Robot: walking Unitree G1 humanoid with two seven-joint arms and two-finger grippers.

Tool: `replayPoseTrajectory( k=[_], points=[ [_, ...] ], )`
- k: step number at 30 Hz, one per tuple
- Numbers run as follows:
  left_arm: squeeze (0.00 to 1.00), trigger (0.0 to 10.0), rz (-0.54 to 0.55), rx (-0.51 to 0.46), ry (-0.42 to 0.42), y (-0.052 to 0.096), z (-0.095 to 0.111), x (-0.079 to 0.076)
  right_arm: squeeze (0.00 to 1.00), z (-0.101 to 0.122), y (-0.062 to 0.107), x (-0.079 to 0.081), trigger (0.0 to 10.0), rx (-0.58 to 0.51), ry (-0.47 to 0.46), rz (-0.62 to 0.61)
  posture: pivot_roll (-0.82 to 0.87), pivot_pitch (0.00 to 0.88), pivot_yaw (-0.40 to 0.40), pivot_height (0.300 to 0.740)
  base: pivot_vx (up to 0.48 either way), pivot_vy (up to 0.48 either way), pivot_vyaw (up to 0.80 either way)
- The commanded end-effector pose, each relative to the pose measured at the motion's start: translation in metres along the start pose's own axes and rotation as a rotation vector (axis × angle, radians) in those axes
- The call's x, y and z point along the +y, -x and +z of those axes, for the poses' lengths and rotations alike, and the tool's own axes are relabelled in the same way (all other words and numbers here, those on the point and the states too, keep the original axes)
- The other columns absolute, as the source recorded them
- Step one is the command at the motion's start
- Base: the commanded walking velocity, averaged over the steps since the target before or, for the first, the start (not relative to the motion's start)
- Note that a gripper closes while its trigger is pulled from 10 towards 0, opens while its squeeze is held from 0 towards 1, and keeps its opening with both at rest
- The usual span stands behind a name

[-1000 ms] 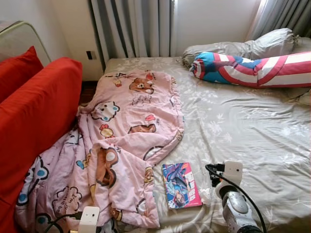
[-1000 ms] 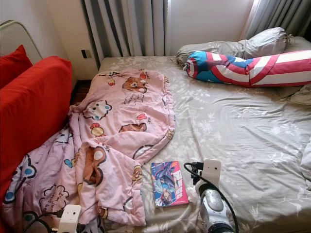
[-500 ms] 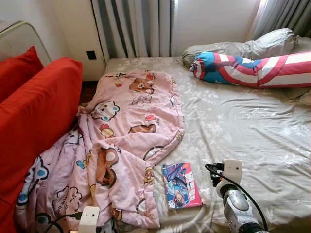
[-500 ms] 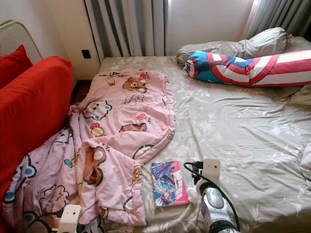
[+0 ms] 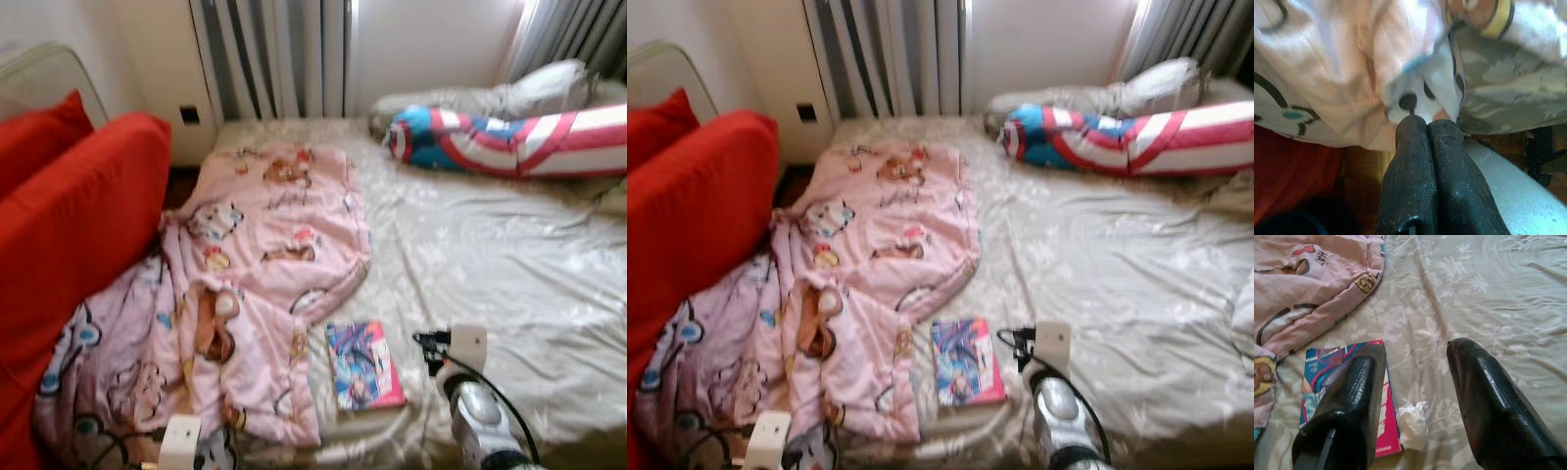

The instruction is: Clean up the room

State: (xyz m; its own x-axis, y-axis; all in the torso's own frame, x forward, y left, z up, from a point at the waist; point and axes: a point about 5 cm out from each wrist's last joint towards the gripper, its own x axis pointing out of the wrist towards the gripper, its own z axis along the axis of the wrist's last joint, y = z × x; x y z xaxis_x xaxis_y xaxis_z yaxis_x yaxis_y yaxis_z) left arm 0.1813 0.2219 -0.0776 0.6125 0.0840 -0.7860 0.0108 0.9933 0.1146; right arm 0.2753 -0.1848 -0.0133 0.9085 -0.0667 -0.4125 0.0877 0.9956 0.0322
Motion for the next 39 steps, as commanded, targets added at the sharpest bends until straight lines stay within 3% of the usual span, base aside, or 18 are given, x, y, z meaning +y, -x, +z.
replayPoseTrajectory(
  k=[1, 32, 39],
  points=[
    [0.00, 10.0, 0.005, 0.014, 0.013, 0.001, -0.003, 0.001, 0.00, -0.004, 0.001, 0.002, 10.0, 0.015, 0.000, 0.006, -0.07, 0.000, -0.008, 0.645, 0.000, 0.000, 0.00],
    [0.00, 10.0, -0.003, 0.015, 0.027, 0.001, -0.003, 0.001, 0.00, 0.001, 0.000, 0.016, 10.0, -0.025, -0.005, 0.065, -0.07, 0.000, -0.010, 0.645, 0.000, 0.000, 0.00],
    [0.00, 10.0, -0.002, 0.013, 0.030, 0.001, -0.003, 0.001, 0.00, 0.001, 0.000, 0.017, 10.0, -0.028, -0.005, 0.067, -0.07, 0.000, -0.008, 0.645, 0.277, 0.000, 0.00]
  ],
)
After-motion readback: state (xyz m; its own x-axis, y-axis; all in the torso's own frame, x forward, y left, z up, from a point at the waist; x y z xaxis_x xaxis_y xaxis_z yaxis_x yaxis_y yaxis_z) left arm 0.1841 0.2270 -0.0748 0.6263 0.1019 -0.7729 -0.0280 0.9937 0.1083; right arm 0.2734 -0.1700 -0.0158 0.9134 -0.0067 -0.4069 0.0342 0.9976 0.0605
